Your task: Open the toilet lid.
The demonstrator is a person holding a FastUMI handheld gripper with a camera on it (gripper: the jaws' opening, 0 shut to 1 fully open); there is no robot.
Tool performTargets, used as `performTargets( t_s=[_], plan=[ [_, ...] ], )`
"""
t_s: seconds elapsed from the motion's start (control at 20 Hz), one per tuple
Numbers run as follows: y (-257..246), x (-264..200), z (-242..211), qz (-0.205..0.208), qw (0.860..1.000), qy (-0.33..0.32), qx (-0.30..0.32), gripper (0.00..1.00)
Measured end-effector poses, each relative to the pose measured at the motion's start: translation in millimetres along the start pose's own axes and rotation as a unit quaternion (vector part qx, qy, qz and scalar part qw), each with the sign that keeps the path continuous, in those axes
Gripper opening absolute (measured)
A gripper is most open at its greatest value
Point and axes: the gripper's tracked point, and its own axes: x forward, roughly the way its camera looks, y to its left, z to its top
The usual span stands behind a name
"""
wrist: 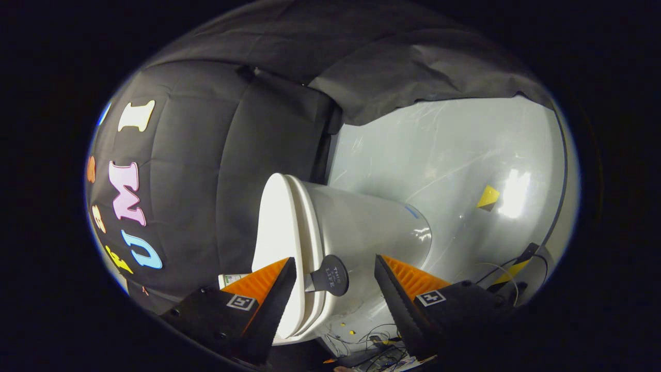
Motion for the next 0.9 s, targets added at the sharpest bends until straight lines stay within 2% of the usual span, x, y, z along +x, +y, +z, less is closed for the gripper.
performTargets(
  t_s=[0.05,0.2,0.25,0.35,0.45,0.55,0.65,0.75,0.9],
  plan=[
    [-2.0,3.0,0.3,0.002,1.0,-0.001,0.011,0.97],
    [-1.4,3.8,1.2,0.021,0.999,-0.004,0.039,0.74],
    [3.9,6.6,-1.8,0.038,0.998,0.004,0.046,0.74],
    [-0.7,9.6,-9.6,0.037,0.997,0.02,0.057,0.61],
    [6.0,8.4,-11.5,0.06,0.996,0.025,0.064,0.47],
    [7.4,11.8,-11.1,0.067,0.995,0.023,0.065,0.27],
    [7.1,13.4,-12.1,0.066,0.996,0.025,0.059,0.27],
    [17.8,15.4,-12.7,0.089,0.994,0.022,0.065,0.08],
    [15.7,10.0,-11.7,0.089,0.994,0.019,0.061,0.09]
  ],
)
